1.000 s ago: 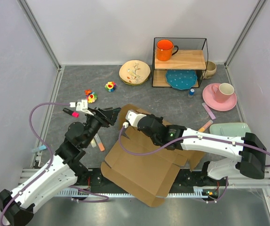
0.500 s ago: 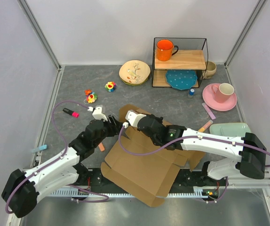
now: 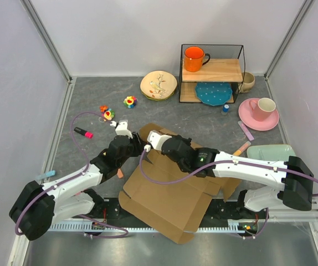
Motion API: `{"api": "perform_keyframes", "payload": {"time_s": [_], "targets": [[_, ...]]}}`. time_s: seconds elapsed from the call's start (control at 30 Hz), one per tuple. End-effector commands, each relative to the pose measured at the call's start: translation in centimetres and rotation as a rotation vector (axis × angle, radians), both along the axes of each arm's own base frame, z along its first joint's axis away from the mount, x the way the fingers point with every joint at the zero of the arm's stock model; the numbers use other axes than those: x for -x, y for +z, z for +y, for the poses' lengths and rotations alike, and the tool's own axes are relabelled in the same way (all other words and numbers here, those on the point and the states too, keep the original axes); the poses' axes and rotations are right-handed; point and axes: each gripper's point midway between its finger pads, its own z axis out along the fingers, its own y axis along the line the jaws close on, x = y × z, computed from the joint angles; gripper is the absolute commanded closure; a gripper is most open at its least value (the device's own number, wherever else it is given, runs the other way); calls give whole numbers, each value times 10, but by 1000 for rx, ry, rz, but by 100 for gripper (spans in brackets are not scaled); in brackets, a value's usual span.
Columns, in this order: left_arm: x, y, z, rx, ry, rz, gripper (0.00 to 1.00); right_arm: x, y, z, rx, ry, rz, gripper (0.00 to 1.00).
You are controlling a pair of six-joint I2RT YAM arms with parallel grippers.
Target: Fold the paper box
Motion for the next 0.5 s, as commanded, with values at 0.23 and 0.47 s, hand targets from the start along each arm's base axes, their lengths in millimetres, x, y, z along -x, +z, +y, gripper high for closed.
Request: {"api": "perform_keyframes", "payload": {"time_s": [0.23,0.47], "targets": [[-22,79,-14,42,-50,-214,87,-2,29,4,-27,-34,-76,100],[-4,106,-33,142,-162,-204,98,-8,35,-1,18,-92,-126,100]]}}
